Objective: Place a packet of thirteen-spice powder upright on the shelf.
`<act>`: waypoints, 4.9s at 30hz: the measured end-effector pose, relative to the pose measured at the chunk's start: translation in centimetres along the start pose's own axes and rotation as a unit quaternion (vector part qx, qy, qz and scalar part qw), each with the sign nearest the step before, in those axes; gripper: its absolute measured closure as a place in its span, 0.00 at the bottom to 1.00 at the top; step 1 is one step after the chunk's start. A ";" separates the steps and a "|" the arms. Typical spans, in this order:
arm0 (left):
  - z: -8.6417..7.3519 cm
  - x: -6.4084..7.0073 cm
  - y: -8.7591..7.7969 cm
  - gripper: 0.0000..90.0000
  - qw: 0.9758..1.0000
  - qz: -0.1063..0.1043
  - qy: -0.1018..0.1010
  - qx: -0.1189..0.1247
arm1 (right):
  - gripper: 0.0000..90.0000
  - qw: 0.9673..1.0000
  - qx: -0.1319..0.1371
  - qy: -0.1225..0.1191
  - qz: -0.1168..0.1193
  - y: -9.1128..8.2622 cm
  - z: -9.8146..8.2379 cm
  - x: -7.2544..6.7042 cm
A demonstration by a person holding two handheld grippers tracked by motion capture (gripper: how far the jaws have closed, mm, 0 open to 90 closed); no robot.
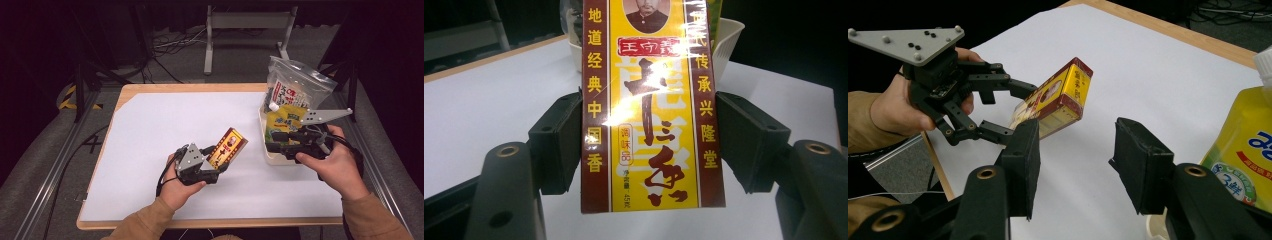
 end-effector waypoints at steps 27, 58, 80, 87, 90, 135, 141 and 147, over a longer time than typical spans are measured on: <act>0.1 0.6 -0.4 0.36 1.000 -0.006 -0.007 0.006 | 0.55 0.989 -0.101 0.108 -0.002 5.1 3.3 1.3; 0.5 2.4 -0.5 0.36 0.998 -0.012 0.055 0.026 | 0.47 0.974 -0.157 0.149 0.067 9.1 1.9 0.3; 0.4 2.2 -0.2 0.33 0.999 -0.026 0.043 0.006 | 0.74 0.973 -0.184 0.112 0.081 9.3 2.4 -1.4; 1.3 1.6 -1.1 0.20 0.999 -0.041 0.029 0.004 | 0.76 0.980 -0.176 0.061 0.072 7.8 3.6 -2.1; 1.6 1.2 -1.3 0.18 0.999 -0.041 0.030 0.002 | 0.76 0.982 -0.173 0.041 0.068 7.1 4.0 -2.2; 0.5 -6.0 -7.5 0.07 0.995 -0.023 -0.041 -0.092 | 0.76 0.955 -0.251 -0.158 -0.010 -0.1 5.1 2.9; 0.5 -6.4 -7.7 0.06 0.995 -0.019 -0.045 -0.093 | 0.76 0.950 -0.259 -0.173 -0.013 -0.7 4.8 3.9; 0.5 -6.7 -7.7 0.06 0.994 -0.018 -0.047 -0.095 | 0.76 0.945 -0.267 -0.188 -0.014 -1.2 4.5 4.6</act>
Point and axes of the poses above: each handheld gripper's, and its own axes: y roughly forward along the jaws, z roughly out of its top, x roughly to its right, the point moved 5 cm from there along y, roughly forward along the jaws, and after that the axes turned 5 degrees about z, right-handed, at the moved point
